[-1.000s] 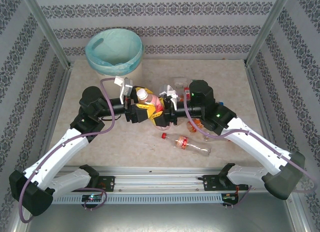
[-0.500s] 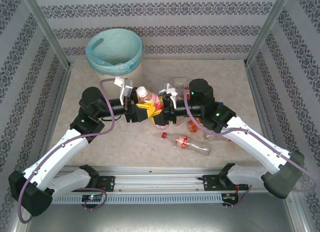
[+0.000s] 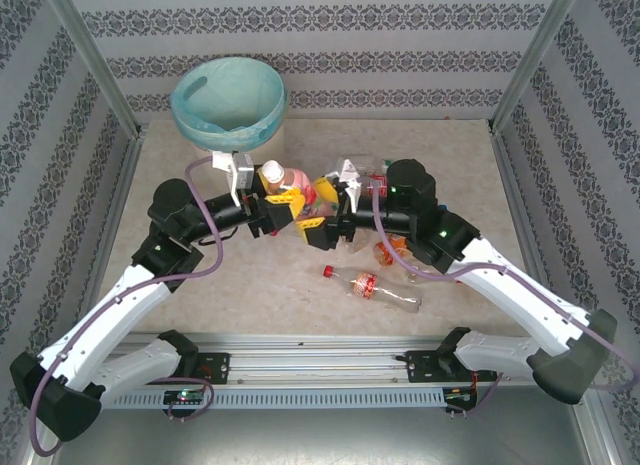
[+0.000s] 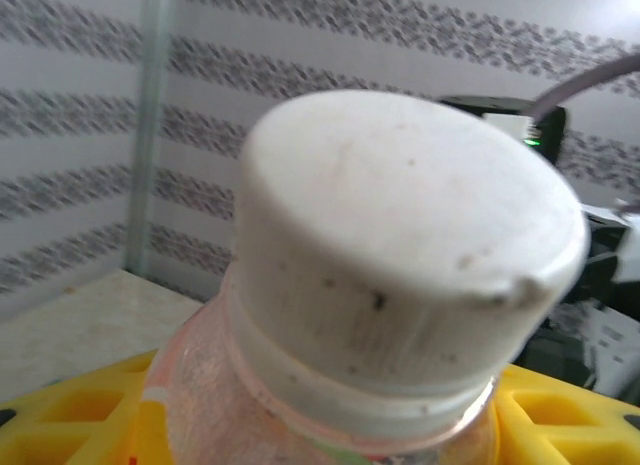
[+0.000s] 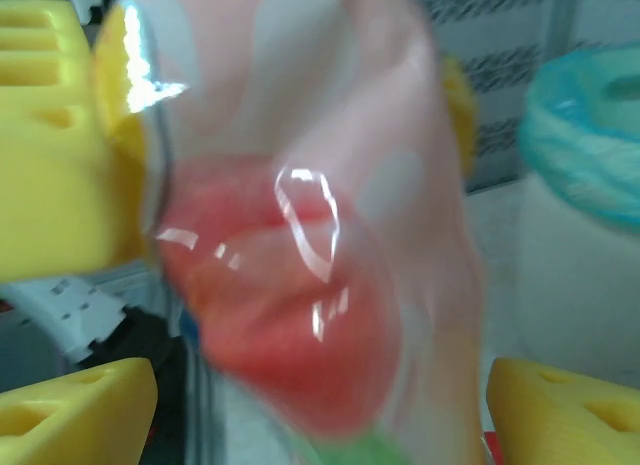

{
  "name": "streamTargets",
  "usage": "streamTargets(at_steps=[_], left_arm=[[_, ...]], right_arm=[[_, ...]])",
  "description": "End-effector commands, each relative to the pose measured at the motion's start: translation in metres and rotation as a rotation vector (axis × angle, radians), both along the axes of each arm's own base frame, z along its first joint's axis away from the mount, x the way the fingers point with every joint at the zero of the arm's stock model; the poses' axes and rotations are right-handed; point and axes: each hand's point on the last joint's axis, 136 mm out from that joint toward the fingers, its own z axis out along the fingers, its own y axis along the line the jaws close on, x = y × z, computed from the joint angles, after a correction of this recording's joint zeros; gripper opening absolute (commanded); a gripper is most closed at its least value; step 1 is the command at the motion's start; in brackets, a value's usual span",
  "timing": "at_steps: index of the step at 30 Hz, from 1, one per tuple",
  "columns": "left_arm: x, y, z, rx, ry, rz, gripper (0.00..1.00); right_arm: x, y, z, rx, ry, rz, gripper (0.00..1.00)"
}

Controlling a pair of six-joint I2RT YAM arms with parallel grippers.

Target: Put the plastic bottles in the bin

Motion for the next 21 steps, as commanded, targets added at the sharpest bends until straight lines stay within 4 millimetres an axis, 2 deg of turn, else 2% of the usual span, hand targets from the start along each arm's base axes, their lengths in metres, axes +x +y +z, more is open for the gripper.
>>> streamTargets(at_steps=[1,4,7,10,14,17,21], left_arm=[[0.012,0.021,0.044,-0.03,-0.145,0.193,0.49],[0.024,0.034,0.064,-0.023,-0.212,0.316,0.49],[0.046,0.051,0.084,0.012,-0.254,0.484,0.47],[0.076,0.07,0.106,0.099,-0.292,0.681,0.45],[0.127,0.09,0.127,0.235,-0.302,0.88,0.42],[0.167,0.104,0.125,0.299,-0.269,0.96,0.42],[0.226,0.132,0.099,0.339,-0.123,0.989,0.42]], right_arm=[[0.012,-0.028,0.03,0.053,-0.144,-0.186,0.89],[0.011,-0.049,0.045,0.095,-0.208,-0.281,0.89],[0.011,-0.068,0.054,0.132,-0.242,-0.365,0.89],[0.011,-0.079,0.055,0.145,-0.249,-0.419,0.88],[0.014,-0.08,0.051,0.125,-0.236,-0.429,0.87],[0.014,-0.074,0.052,0.122,-0.226,-0.406,0.86],[0.014,-0.067,0.055,0.122,-0.22,-0.375,0.85]])
